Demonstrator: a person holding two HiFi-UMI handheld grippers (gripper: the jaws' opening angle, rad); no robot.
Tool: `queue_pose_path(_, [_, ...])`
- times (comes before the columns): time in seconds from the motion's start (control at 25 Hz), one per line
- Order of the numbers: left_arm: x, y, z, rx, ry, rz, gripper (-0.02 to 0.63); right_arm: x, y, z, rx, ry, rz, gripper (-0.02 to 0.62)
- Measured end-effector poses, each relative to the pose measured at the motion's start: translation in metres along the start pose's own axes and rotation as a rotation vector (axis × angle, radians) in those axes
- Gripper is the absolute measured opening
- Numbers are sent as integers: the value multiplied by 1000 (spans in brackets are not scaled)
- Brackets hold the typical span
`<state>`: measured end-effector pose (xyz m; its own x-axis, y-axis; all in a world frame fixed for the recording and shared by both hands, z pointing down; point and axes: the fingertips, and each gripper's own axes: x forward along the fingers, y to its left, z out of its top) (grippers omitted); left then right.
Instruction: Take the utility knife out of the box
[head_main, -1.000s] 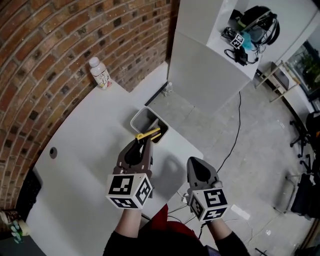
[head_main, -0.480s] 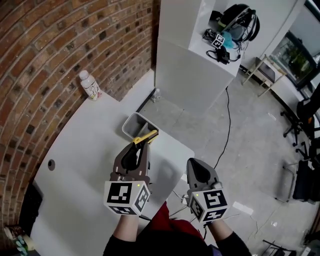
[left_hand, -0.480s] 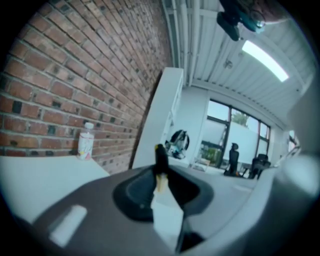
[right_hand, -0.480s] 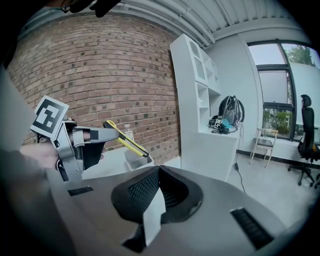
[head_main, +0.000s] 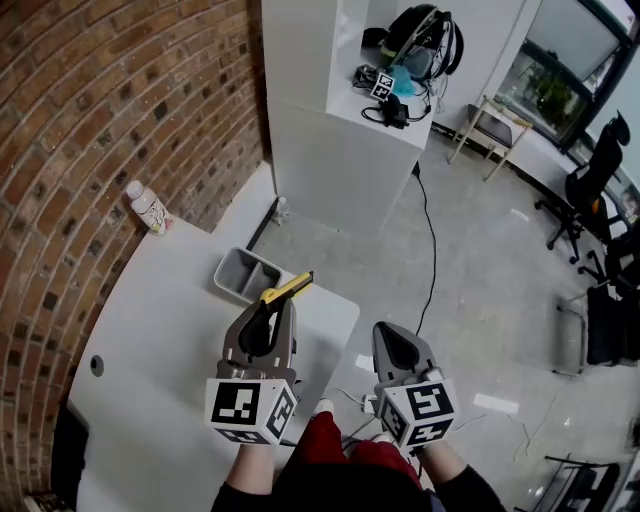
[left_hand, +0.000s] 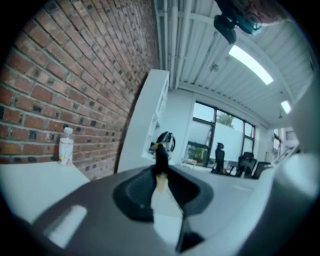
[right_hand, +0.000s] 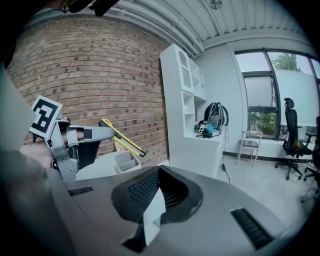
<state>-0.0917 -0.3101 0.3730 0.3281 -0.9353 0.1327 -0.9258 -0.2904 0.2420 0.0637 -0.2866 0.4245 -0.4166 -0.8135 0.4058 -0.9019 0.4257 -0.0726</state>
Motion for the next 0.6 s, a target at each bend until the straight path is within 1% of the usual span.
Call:
queue_pose_path(0.16, [5,-28,2,17,1,-53,71,-18,-23,-1,26,-10,-53,8])
queue_pose_path(0.32, [8,-53,0,28,9,-95,71,-33,-39,-7,48,-12,-83,8])
queue_pose_path(0.44, [6,-68,0,36,9,-114,71,-40,-45,-6,54,-24,-86,8])
queue_pose_path(0.6, [-1,-84,-3,45,4,-109,71,-48,-47,-8,49,-34,-60,8])
